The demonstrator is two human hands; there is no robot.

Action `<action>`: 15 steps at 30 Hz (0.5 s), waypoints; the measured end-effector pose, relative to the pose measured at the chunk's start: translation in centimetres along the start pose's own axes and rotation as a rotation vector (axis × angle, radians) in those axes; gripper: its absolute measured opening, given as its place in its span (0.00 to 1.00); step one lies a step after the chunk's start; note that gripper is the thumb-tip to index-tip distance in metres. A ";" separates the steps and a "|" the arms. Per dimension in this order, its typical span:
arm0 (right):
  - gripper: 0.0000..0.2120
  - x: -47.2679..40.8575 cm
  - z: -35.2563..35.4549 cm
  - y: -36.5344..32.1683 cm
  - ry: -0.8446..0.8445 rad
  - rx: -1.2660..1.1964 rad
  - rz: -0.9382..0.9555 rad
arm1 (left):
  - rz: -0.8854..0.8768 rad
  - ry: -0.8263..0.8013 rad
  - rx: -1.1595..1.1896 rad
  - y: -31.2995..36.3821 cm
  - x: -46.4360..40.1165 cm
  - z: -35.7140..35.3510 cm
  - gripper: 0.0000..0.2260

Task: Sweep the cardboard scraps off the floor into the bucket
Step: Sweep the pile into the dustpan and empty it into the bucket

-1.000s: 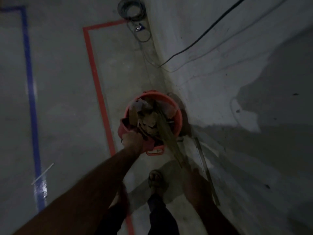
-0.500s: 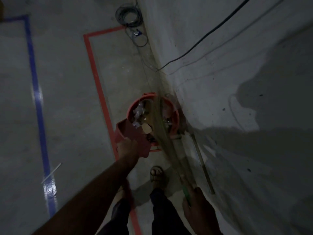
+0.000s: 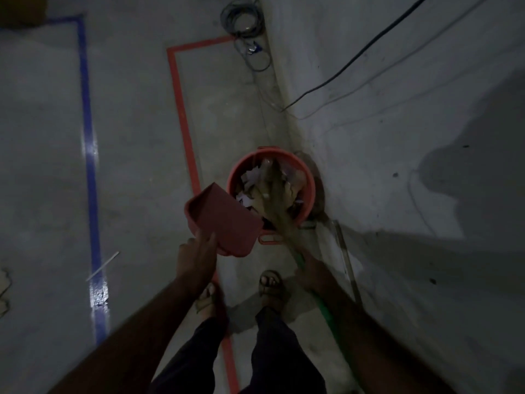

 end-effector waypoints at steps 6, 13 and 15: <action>0.27 9.4 -2.9 7.0 0.210 0.297 0.075 | 0.056 0.044 -0.231 -1.0 4.6 0.4 0.21; 0.31 15.6 -3.2 4.9 0.206 0.291 0.248 | 0.148 0.257 -0.090 -3.0 10.8 -1.3 0.19; 0.29 15.9 -3.1 4.2 0.203 0.368 0.296 | 0.198 0.267 -0.045 -3.8 13.4 -1.5 0.20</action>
Point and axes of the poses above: each hand's wrist, its own x-axis away from the middle knuckle, its own z-axis out of the back of the hand, y = z × x, the point moved 2 cm from there along -x, towards the middle knuckle, and after that the axes turned 13 degrees about -y, right-handed, at the moved point
